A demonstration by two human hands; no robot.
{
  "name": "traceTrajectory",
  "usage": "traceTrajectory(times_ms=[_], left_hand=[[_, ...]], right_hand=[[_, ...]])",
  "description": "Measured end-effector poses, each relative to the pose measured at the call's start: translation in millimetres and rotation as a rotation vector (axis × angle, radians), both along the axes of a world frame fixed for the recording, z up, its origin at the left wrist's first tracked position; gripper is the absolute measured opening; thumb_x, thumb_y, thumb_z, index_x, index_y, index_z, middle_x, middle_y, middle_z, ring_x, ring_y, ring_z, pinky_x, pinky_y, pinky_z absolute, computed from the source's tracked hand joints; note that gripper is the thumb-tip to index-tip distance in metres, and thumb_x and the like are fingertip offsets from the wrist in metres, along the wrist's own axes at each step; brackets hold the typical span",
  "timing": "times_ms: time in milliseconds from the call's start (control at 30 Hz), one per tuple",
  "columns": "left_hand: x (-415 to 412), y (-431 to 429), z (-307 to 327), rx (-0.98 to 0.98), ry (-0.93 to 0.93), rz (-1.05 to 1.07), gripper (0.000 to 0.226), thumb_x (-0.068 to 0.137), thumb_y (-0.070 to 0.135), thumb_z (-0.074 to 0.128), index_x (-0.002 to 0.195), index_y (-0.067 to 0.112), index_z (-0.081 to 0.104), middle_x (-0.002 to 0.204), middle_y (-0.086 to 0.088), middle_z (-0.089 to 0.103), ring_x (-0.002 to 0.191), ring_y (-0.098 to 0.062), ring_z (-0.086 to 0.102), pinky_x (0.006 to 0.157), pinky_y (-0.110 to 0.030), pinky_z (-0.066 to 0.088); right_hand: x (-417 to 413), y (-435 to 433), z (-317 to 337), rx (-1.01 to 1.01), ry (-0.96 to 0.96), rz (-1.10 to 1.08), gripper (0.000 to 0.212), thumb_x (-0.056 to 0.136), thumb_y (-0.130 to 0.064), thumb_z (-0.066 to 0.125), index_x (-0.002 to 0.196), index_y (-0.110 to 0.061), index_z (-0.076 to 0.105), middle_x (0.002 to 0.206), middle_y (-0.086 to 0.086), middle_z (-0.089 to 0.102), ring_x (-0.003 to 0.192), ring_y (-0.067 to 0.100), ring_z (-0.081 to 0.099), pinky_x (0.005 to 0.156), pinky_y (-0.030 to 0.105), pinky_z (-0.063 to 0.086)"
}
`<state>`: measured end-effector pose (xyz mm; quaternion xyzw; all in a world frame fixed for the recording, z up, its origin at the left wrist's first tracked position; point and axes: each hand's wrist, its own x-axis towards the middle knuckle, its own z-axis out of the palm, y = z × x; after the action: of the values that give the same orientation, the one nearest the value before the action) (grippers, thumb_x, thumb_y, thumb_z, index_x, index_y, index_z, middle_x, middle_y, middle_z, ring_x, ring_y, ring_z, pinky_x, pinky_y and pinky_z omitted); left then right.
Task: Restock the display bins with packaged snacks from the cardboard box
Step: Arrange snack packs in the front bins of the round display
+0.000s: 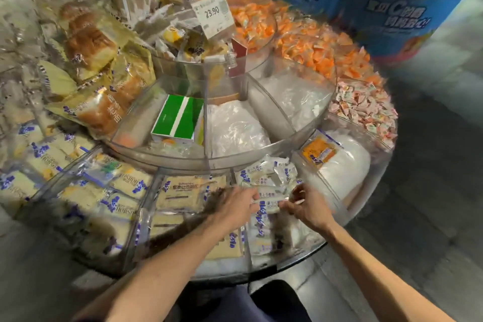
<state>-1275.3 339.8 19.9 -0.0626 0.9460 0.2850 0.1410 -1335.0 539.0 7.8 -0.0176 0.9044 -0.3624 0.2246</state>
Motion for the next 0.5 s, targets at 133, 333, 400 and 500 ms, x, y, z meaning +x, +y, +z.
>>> traceTrajectory(times_ms=[133, 333, 400, 500], left_hand=[[-6, 9, -18, -0.325, 0.003, -0.080, 0.026, 0.095, 0.030, 0.063, 0.119, 0.020, 0.068, 0.128, -0.002, 0.060, 0.120, -0.021, 0.044, 0.107, -0.038, 0.036], [-1, 15, -21, -0.484, -0.036, -0.078, 0.029, 0.097, 0.024, 0.058, 0.124, 0.014, 0.063, 0.138, -0.009, 0.045, 0.130, -0.027, 0.038, 0.113, -0.047, 0.029], [4, 13, -15, -0.424, 0.000, -0.061, 0.034, 0.097, 0.027, 0.057, 0.130, 0.016, 0.058, 0.139, -0.007, 0.044, 0.130, -0.025, 0.038, 0.113, -0.045, 0.029], [16, 5, 7, -0.152, 0.096, 0.121, 0.028, 0.101, 0.033, 0.054, 0.122, 0.018, 0.063, 0.123, -0.002, 0.056, 0.111, -0.016, 0.049, 0.102, -0.036, 0.039]], right_hand=[[0, -7, -14, 0.042, 0.017, 0.108, 0.036, 0.079, -0.037, 0.084, 0.093, -0.019, 0.056, 0.088, 0.000, 0.069, 0.084, 0.021, 0.067, 0.077, 0.036, 0.054], [-5, -6, -23, 0.107, 0.029, 0.241, 0.035, 0.087, -0.039, 0.075, 0.105, -0.014, 0.058, 0.099, 0.005, 0.071, 0.090, 0.024, 0.066, 0.081, 0.039, 0.055], [-7, -2, -18, 0.190, 0.063, 0.277, 0.045, 0.086, -0.047, 0.073, 0.108, -0.012, 0.055, 0.104, 0.009, 0.070, 0.093, 0.029, 0.066, 0.077, 0.036, 0.053], [-12, 0, 2, 0.259, 0.209, 0.310, 0.056, 0.085, -0.054, 0.070, 0.111, -0.009, 0.047, 0.110, 0.014, 0.062, 0.093, 0.033, 0.063, 0.070, 0.036, 0.047]])
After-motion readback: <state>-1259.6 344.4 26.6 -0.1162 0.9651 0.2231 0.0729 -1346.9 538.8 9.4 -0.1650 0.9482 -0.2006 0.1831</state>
